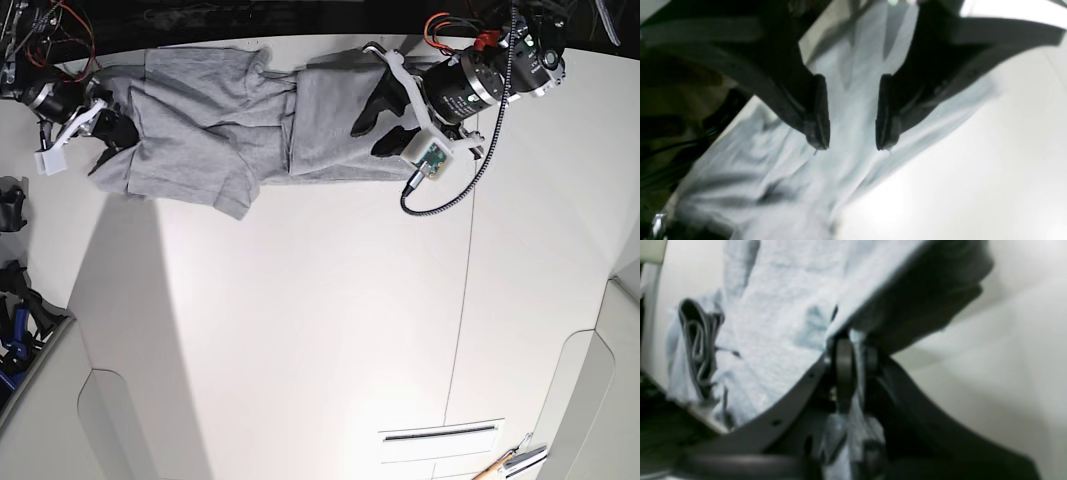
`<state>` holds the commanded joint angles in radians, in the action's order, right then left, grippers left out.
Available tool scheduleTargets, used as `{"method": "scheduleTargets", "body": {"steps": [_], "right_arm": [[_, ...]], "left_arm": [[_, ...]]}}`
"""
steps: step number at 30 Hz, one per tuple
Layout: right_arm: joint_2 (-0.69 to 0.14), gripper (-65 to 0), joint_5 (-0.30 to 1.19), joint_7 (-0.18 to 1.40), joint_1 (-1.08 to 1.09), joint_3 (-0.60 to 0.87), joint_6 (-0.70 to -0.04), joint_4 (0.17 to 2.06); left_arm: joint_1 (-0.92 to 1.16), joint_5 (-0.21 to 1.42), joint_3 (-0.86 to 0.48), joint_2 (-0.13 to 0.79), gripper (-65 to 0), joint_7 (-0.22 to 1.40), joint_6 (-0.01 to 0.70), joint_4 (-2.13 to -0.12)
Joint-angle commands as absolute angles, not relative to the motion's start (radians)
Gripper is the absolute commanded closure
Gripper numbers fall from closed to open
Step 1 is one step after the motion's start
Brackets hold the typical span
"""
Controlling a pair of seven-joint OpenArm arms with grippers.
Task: Fold the T-shirt properly
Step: 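Fold the strip end with the left gripper toward the right gripper, then fold the shirt again with both grippers, flipping it over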
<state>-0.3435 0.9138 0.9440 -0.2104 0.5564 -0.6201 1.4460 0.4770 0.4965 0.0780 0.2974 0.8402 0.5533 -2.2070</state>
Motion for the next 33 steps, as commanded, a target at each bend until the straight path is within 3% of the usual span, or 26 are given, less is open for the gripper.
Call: {"method": "scheduleTargets", "body": {"steps": [5,10,18,27,33], "right_arm": [[-0.434,0.0,0.912,0.978,-0.113,0.557,-0.605,1.447],[-0.462,0.0,0.989,1.037,-0.056,0.556,-0.609,1.542],[-0.285,0.0,0.963,1.053,-0.064,0.470,-0.606,1.891],[-0.100,0.0,0.813,1.051,-0.064,-0.053,-0.598,1.922],[-0.091,0.0,0.655,1.043,-0.064,-0.375,-0.598,1.907]], "left_arm": [[0.500,0.403,0.078,0.297,-23.1,0.872,0.533,-2.206],[0.559,0.268,0.078,0.299,-23.1,0.854,0.424,-2.194],[0.587,0.265,0.078,0.287,-23.1,0.775,0.419,-1.932],[0.578,0.303,0.078,0.244,-23.1,0.774,0.430,-1.882],[0.559,0.315,0.078,0.244,-23.1,0.775,0.430,-1.882]]}}
